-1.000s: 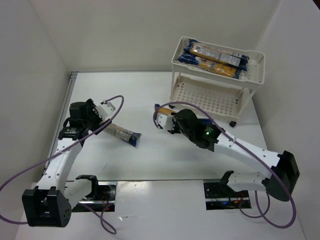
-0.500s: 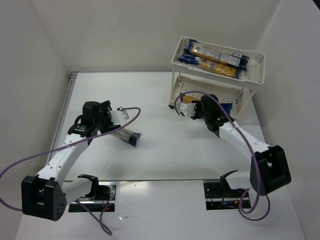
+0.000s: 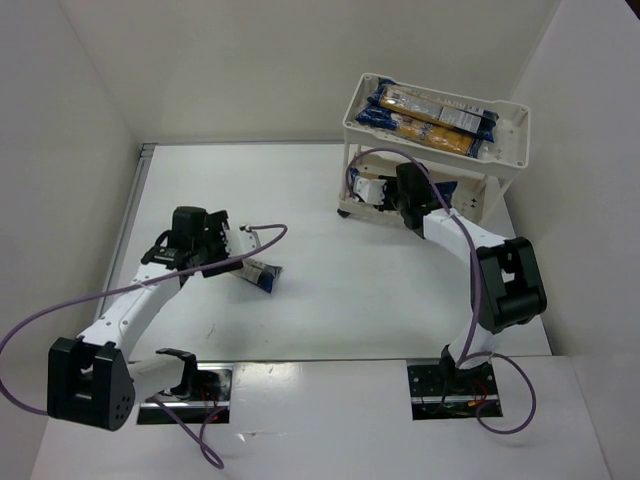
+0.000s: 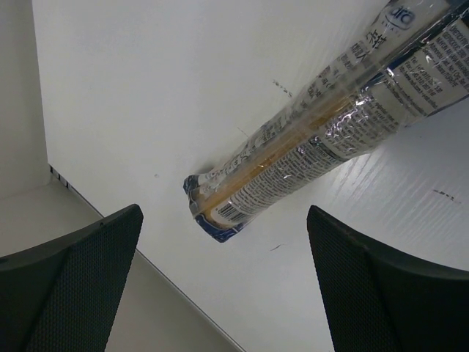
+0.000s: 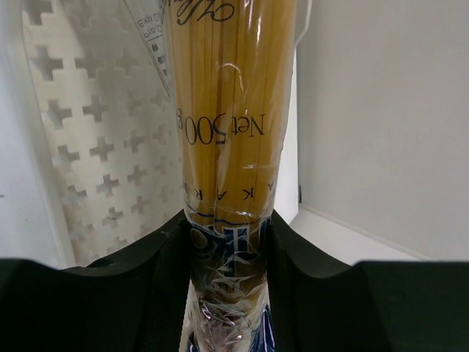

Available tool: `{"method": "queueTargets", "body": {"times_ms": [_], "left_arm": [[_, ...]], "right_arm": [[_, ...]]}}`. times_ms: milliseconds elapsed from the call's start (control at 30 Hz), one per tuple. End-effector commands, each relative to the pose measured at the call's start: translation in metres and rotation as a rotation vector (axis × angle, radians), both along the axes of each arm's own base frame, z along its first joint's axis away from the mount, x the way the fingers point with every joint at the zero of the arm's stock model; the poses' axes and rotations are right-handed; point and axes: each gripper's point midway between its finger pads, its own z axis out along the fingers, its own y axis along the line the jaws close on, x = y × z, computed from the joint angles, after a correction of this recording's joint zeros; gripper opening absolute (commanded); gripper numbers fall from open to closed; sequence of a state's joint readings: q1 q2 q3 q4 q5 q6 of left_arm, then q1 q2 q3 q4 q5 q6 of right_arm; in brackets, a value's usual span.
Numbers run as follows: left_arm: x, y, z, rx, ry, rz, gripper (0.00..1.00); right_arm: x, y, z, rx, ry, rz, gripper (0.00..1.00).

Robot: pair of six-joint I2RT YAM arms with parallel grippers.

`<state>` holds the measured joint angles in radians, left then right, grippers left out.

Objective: Place and organize the pasta boxes and bags onto the shelf

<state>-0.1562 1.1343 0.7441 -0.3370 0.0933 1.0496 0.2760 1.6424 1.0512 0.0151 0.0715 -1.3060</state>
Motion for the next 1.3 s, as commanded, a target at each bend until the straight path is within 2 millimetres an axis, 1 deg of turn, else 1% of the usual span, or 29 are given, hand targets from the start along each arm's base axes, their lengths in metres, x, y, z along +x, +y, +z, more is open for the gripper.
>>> {"method": "queueTargets", "body": {"times_ms": [0,33,100,133,167,200,233,267,300,333,367,400,433,467,533,567,600,633,667,700,767,800,867,967,1000,1033,1100,1200,1267], "left_arm": [[0.001,-0.010,-0.002,-0.009,0.006,-0.059,1.00],[0.001,-0.010,-0.005,-0.008,0.015,-0.059,1.00],[0.001,-0.010,-0.005,-0.008,0.016,-0.059,1.00],[0.001,-0.013,-0.008,-0.006,0.025,-0.068,1.00],[0.001,-0.013,-0.007,0.001,0.022,-0.076,1.00],[0.002,-0.013,-0.007,0.012,0.018,-0.088,1.00],[0.002,-0.016,-0.007,0.020,0.014,-0.106,1.00],[0.000,-0.015,-0.013,0.031,0.029,-0.116,1.00],[0.001,-0.015,-0.015,0.051,0.031,-0.137,1.00],[0.001,-0.018,-0.015,0.059,0.027,-0.156,1.00],[0.001,-0.017,-0.020,0.074,0.041,-0.159,1.00],[0.001,-0.017,-0.025,0.088,0.056,-0.173,1.00],[0.005,-0.017,-0.022,0.094,0.049,-0.179,1.00],[0.002,-0.016,-0.025,0.105,0.076,-0.190,1.00],[-0.003,-0.023,-0.027,0.097,0.118,-0.245,1.00],[-0.013,-0.024,-0.030,0.100,0.173,-0.277,1.00],[-0.020,-0.025,-0.034,0.106,0.199,-0.306,1.00],[-0.024,-0.027,-0.036,0.131,0.210,-0.350,1.00],[-0.024,-0.027,-0.035,0.140,0.206,-0.362,1.00],[-0.029,-0.023,-0.041,0.167,0.224,-0.372,1.00],[-0.023,-0.022,-0.046,0.183,0.207,-0.376,1.00],[-0.022,-0.022,-0.050,0.178,0.214,-0.368,1.00],[-0.015,-0.033,-0.042,0.108,0.217,-0.353,1.00],[-0.025,-0.039,-0.053,0.095,0.285,-0.370,1.00],[-0.027,-0.038,-0.056,0.106,0.298,-0.388,1.00],[-0.031,-0.034,-0.064,0.122,0.325,-0.380,1.00],[-0.034,-0.027,-0.077,0.161,0.365,-0.373,1.00],[-0.026,-0.024,-0.083,0.181,0.359,-0.361,1.00],[-0.021,-0.026,-0.088,0.181,0.354,-0.361,1.00]], "right_arm": [[0.038,0.001,0.069,0.099,-0.226,-0.024,0.00],[0.040,0.001,0.065,0.095,-0.210,-0.025,0.00],[0.045,-0.013,0.059,0.094,-0.200,-0.068,0.00],[0.047,-0.022,0.052,0.085,-0.187,-0.090,0.05],[0.047,-0.024,0.052,0.081,-0.189,-0.099,0.48],[0.048,-0.029,0.046,0.077,-0.177,-0.110,0.70],[0.050,-0.030,0.052,0.075,-0.192,-0.119,0.82],[0.050,-0.030,0.053,0.075,-0.192,-0.119,0.89],[0.051,-0.030,0.062,0.091,-0.209,-0.124,0.94],[0.050,-0.029,0.059,0.092,-0.198,-0.116,0.94],[0.050,-0.029,0.073,0.109,-0.224,-0.120,0.94],[0.046,-0.029,0.072,0.114,-0.209,-0.125,0.94],[0.044,-0.030,0.076,0.114,-0.210,-0.125,0.94],[0.037,-0.025,0.085,0.132,-0.218,-0.112,0.94],[0.022,-0.020,0.082,0.140,-0.191,-0.095,0.94],[0.013,-0.014,0.099,0.156,-0.221,-0.069,0.94],[0.001,-0.008,0.091,0.146,-0.197,-0.042,0.96],[-0.007,-0.008,0.089,0.146,-0.179,-0.033,0.96],[-0.016,0.000,0.090,0.144,-0.175,-0.003,0.96],[-0.029,0.007,0.093,0.151,-0.178,0.027,0.96],[-0.042,0.013,0.089,0.147,-0.154,0.046,0.96],[-0.051,0.020,0.091,0.165,-0.146,0.065,0.96],[-0.065,0.025,0.081,0.184,-0.082,0.069,0.96],[-0.085,0.041,0.083,0.206,-0.060,0.120,0.96],[-0.092,0.042,0.075,0.202,-0.046,0.128,0.96],[-0.097,0.044,0.077,0.205,-0.054,0.138,0.96],[-0.101,0.048,0.071,0.199,-0.035,0.148,0.96],[-0.106,0.051,0.065,0.221,-0.003,0.139,0.96],[-0.109,0.054,0.071,0.236,-0.016,0.146,0.96]]}}
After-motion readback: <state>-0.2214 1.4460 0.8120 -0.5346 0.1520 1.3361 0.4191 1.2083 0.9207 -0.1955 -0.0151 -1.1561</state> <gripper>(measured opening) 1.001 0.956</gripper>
